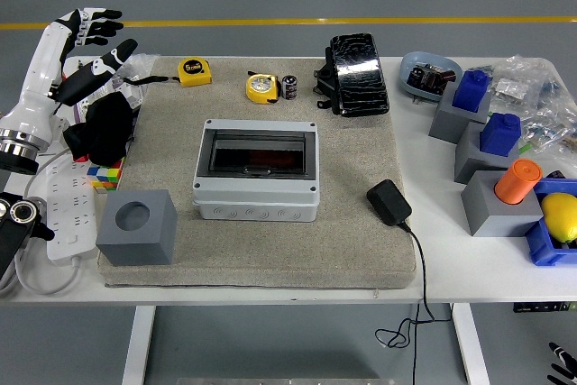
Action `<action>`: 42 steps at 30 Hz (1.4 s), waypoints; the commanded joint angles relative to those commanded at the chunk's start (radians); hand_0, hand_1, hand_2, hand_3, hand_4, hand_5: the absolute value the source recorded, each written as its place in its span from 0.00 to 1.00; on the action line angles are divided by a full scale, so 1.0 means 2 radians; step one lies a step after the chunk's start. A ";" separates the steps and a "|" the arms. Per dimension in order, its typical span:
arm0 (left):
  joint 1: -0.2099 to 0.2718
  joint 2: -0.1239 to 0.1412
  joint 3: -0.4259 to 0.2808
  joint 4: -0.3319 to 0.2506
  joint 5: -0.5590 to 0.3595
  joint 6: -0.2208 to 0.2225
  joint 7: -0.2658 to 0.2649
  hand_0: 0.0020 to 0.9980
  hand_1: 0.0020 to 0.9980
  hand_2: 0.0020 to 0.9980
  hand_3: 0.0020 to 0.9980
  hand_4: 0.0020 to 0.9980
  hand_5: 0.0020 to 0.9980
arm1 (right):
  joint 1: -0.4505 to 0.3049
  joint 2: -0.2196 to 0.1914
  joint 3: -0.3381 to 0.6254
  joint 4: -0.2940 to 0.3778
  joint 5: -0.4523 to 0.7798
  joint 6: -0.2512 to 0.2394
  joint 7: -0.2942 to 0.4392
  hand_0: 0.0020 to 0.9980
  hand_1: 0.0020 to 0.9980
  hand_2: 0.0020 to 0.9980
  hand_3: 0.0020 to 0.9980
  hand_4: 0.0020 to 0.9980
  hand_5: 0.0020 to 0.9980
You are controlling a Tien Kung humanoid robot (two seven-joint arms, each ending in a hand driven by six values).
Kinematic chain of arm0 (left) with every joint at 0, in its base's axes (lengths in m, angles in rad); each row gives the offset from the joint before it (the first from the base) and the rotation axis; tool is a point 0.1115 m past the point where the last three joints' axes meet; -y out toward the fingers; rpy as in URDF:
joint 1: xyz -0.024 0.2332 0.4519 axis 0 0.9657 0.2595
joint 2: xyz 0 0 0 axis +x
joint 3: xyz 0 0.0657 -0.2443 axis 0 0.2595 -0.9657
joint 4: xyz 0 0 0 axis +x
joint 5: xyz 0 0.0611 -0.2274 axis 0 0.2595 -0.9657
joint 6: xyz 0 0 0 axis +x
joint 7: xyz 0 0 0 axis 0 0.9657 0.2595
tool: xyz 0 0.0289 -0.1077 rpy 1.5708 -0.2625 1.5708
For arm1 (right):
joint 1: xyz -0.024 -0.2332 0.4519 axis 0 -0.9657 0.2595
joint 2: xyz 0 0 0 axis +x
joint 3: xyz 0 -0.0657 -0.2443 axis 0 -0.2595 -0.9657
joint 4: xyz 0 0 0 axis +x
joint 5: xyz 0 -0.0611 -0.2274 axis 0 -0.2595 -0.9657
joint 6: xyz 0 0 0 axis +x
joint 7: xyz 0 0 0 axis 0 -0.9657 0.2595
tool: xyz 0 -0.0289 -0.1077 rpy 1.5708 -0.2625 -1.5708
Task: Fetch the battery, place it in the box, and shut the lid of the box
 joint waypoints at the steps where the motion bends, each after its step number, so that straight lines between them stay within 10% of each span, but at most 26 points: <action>1: 0.000 0.000 -0.001 0.000 0.000 0.000 0.000 0.60 0.67 0.69 0.72 1.00 0.79 | 0.000 0.000 0.000 0.000 0.000 0.000 0.000 0.66 0.66 0.67 0.55 0.96 0.46; 42: 0.029 0.011 0.001 -0.010 0.005 -0.024 0.015 0.61 0.67 0.69 0.72 1.00 0.77 | -0.015 0.032 0.023 -0.001 -0.014 -0.013 0.002 0.66 0.67 0.67 0.55 0.96 0.47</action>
